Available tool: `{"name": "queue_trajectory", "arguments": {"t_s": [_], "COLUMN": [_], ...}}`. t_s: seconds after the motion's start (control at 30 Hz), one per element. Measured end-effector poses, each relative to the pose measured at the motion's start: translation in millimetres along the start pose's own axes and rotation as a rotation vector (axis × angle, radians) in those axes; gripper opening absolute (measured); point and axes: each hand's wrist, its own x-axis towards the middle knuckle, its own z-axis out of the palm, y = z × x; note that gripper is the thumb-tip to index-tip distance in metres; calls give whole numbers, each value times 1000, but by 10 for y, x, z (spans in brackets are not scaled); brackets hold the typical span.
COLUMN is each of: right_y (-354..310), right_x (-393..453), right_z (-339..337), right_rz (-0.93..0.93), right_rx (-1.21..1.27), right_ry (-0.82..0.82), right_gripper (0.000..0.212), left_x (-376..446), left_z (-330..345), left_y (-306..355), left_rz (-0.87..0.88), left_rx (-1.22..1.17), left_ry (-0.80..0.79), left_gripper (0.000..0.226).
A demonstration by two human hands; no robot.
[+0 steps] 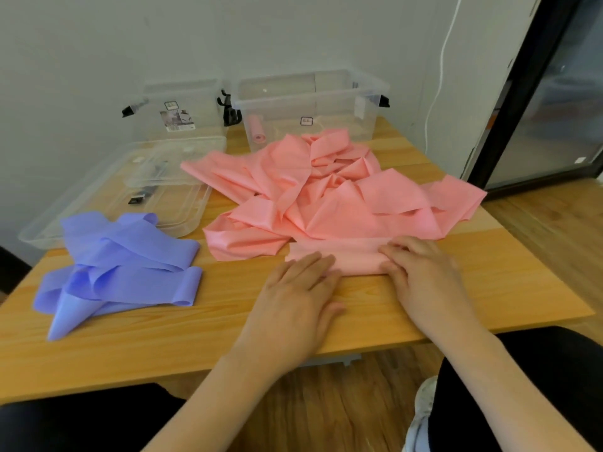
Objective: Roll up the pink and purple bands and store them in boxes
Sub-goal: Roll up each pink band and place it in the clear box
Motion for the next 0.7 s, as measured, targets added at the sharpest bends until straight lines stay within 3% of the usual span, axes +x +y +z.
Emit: {"name": "queue_trajectory", "arguments": {"t_s": [0.1, 0.17, 0.23, 0.33, 0.4, 0.47, 0.57, 0.7], "right_y": [10, 17, 12, 11, -23, -108, -289, -434], "right_x": [-5, 41, 97, 118, 83, 41, 3, 0], "right_z": [-5, -10, -22, -37, -75, -114, -189, -284], "right_rz": [-86, -132, -113, -81, -50, -46, -19, -24], "right_rx": [-29, -25, 21, 59, 78, 101, 177, 299], "right_ry": [-47, -18, 15, 92, 151, 207, 277, 345], "right_gripper": [45, 42, 32, 25, 25, 27, 28, 27], "left_x": [34, 81, 86, 29, 68, 181, 390, 570], "left_z": [-79, -45, -37, -125, -213, -284, -354, -508], "left_y": [66, 54, 84, 263, 406, 463, 402, 289], "left_rz": [-61, -74, -93, -354, -677, -866, -885, -754], "left_rx": [38, 25, -105, -568, -1048, -1570, -1892, -2013], "left_ry": [-182, -177, -62, 225, 130, 9, 117, 287], "left_gripper": [75, 85, 80, 28, 14, 12, 21, 22]}}
